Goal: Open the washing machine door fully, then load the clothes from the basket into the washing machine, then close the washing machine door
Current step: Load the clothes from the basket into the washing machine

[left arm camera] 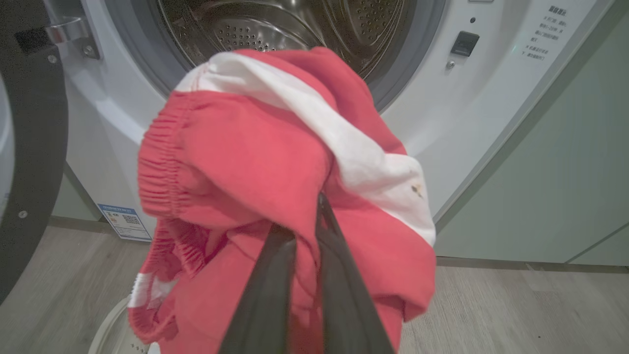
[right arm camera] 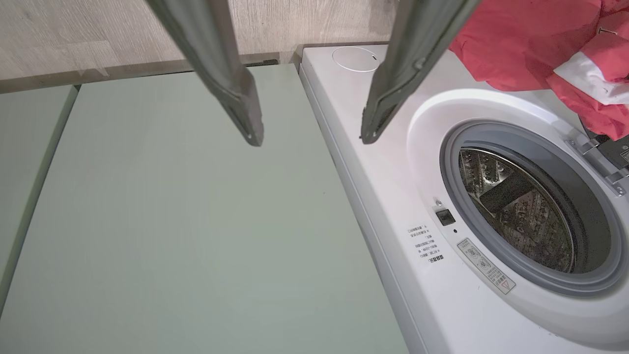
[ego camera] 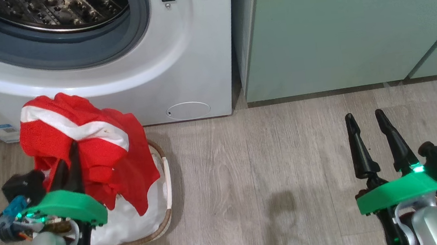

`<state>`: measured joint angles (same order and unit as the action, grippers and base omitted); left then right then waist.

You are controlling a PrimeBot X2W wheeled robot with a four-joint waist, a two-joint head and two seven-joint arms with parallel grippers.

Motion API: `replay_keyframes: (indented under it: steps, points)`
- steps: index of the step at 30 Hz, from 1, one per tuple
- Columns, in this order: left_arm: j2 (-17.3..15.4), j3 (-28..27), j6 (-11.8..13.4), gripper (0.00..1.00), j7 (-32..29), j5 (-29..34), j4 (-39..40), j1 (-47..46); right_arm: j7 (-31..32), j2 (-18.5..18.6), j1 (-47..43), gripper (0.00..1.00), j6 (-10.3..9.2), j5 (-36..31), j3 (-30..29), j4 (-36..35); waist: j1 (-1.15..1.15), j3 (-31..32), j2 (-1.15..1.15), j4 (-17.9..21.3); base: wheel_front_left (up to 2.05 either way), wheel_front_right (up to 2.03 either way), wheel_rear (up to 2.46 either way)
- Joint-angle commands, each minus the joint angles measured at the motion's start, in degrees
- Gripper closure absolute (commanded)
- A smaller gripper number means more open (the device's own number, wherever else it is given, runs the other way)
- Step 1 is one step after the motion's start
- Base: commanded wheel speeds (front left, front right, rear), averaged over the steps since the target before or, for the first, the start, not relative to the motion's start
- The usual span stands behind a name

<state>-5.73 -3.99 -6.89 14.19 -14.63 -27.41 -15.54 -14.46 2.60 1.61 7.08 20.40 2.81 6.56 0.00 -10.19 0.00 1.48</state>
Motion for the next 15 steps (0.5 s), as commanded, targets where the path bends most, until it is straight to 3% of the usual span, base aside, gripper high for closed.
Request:
replay_keyframes:
  steps: [1, 15]
  points:
    - [-0.6, -2.8, -0.2, 1.00, 0.8, -0.3, 3.3, -0.3, -0.5, 0.3, 0.0, 0.00, 0.41, -0.3, 1.5, -1.6, 0.00, 0.2, 0.00, 0.1, 0.00, 0.00, 0.00]
    - [2.4, -1.7, -0.6, 1.00, 0.8, -3.4, 12.8, 6.6, -0.5, 0.3, -1.3, 0.00, 0.41, -0.2, 0.4, -1.3, 0.00, 2.4, 0.00, -0.7, 0.00, 0.00, 0.00]
